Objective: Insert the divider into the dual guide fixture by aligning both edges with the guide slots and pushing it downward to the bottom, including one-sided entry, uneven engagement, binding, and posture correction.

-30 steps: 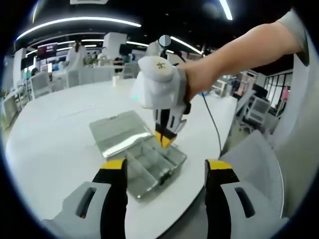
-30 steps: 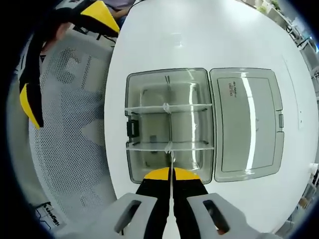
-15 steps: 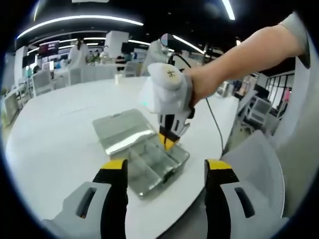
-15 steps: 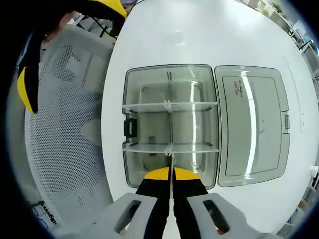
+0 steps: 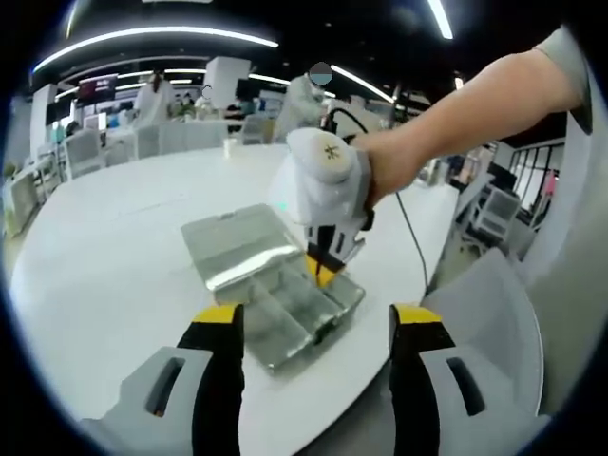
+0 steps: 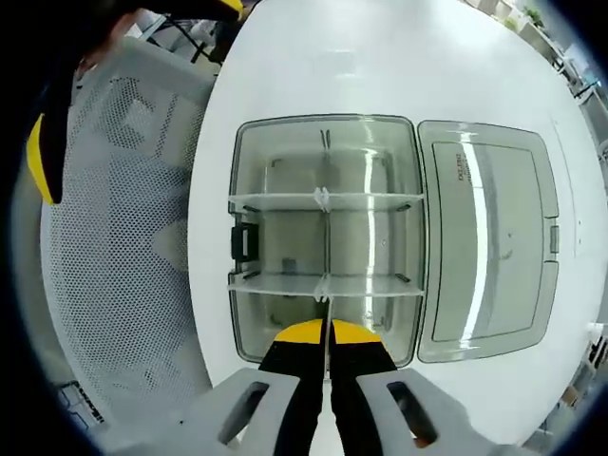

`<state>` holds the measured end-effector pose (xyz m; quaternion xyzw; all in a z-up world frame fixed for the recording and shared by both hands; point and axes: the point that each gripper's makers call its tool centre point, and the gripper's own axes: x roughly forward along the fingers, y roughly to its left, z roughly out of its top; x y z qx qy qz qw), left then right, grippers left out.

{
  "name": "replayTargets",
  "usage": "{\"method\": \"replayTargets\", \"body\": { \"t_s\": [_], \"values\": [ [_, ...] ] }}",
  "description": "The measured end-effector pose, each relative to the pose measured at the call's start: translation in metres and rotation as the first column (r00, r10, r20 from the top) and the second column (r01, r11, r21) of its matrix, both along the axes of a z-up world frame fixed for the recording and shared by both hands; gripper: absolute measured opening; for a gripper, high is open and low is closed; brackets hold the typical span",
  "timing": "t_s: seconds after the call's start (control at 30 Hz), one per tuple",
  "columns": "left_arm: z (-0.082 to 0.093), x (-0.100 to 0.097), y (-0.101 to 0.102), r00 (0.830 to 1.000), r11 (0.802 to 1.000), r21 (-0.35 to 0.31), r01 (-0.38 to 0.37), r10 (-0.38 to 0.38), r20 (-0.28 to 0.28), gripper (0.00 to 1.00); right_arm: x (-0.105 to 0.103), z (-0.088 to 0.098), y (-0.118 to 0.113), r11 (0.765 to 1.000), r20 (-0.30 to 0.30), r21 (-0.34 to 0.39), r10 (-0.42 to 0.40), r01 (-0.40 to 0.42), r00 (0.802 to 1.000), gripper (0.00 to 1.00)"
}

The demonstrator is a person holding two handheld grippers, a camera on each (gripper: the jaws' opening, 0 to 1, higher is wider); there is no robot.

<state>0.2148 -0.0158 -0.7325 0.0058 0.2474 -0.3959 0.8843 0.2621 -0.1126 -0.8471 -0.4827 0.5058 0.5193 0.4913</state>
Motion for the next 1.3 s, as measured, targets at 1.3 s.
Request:
{"method": "replayTargets", "body": {
  "t_s": [1.3],
  "values": [
    [0.009, -0.006, 0.018, 0.997, 0.998, 0.022, -0.053, 0.054, -0.051, 0.59, 0.003, 0.003, -0.002, 0.993, 0.011, 0.04, 0.111, -0.111, 0.994, 0.0]
  ]
}}
